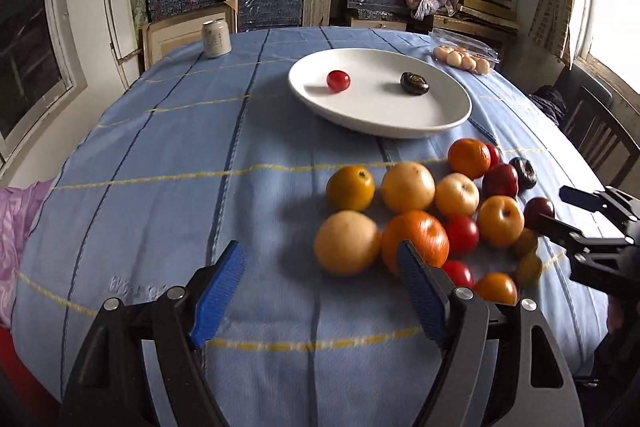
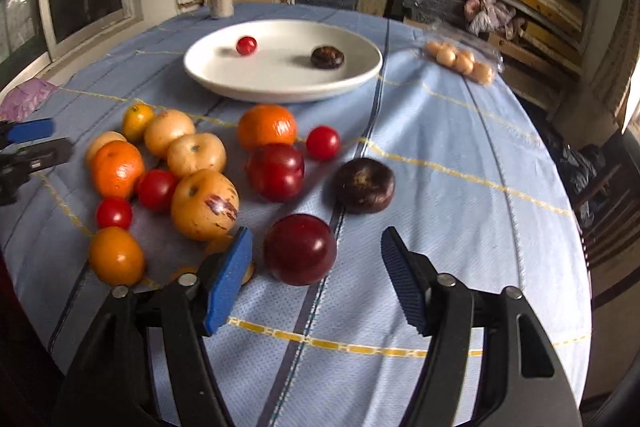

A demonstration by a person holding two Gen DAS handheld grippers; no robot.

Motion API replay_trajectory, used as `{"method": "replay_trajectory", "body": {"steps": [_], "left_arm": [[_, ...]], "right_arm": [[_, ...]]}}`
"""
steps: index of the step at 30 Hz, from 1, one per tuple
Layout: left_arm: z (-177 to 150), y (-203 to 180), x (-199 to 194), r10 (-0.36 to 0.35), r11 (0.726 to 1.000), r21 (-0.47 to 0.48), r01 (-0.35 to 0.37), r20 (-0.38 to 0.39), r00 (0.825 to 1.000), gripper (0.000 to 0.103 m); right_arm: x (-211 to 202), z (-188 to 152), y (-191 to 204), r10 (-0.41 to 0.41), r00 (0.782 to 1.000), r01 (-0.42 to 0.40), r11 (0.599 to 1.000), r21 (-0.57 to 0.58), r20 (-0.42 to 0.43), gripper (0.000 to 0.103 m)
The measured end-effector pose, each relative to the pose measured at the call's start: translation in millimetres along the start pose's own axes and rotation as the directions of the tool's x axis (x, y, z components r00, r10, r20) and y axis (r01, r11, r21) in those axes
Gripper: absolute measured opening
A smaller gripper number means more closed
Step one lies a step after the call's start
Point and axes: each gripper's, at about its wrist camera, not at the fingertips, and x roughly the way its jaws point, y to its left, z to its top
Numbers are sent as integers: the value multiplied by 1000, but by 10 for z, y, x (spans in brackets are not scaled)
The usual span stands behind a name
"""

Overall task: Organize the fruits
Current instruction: 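Grasp a dark red plum with the right gripper while the left grasps the pale grapefruit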

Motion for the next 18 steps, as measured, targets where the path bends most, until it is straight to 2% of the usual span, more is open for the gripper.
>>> {"method": "replay_trajectory", "body": {"steps": [3, 4, 8, 13, 18], "left_arm": [[-37, 47, -27, -4, 1000, -12, 4, 0, 1000, 79], [-50, 52, -24, -2, 1000, -14, 2, -3, 1000, 79], [-67, 34, 15, 3, 1000, -13, -3, -5, 1000, 79], [-43, -47, 179, 55, 998, 7, -54, -19, 998, 79], [-12, -96, 330, 80, 996, 27, -79, -32, 996, 78]], "right_arm": [[88, -10, 7, 14, 1000, -14, 1000, 9, -5, 48], [91, -14, 21, 29, 1000, -29, 1000, 9, -8, 39], [52, -44, 57, 8, 1000, -8, 1000, 0, 15, 39], [20, -116, 48, -22, 999, 22, 1000, 2, 43, 39], [-18, -135, 97, -16, 998, 18, 1000, -17, 61, 39]]}}
